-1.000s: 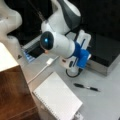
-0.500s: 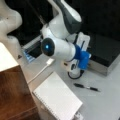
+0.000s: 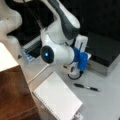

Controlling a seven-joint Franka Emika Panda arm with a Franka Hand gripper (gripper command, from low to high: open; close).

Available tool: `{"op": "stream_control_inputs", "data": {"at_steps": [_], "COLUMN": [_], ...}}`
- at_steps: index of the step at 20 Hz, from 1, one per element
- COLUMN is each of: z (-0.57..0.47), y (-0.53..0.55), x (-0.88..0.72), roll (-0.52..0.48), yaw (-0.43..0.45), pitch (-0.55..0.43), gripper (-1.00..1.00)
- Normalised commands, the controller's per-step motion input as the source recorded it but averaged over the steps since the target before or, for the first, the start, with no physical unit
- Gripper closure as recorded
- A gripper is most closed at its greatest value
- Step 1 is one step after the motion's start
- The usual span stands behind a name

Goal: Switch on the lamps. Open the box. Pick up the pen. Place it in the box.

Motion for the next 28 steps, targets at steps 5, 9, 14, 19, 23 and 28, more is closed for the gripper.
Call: {"op": "stream_control_inputs", "data": {"at_steps": [5,9,14,19,23,28], "z": [-0.07,-0.08,-0.11,-0.14,-0.12,-0.08], "y": [-0.05,-0.05,0.0,0.0,-0.01,-0.05], "x": [0.05,0.07,0.1,0.13,0.14,0.13], "roll": [0.308,0.249,0.227,0.186,0.145,0.116], "yaw": [-0.021,-0.022,-0.036,-0.032,-0.022,0.0], "pitch": [-0.019,-0.024,-0.036,-0.056,-0.083,-0.078], "gripper": [-1.0,-1.0,1.0,1.0,1.0,1.0]}}
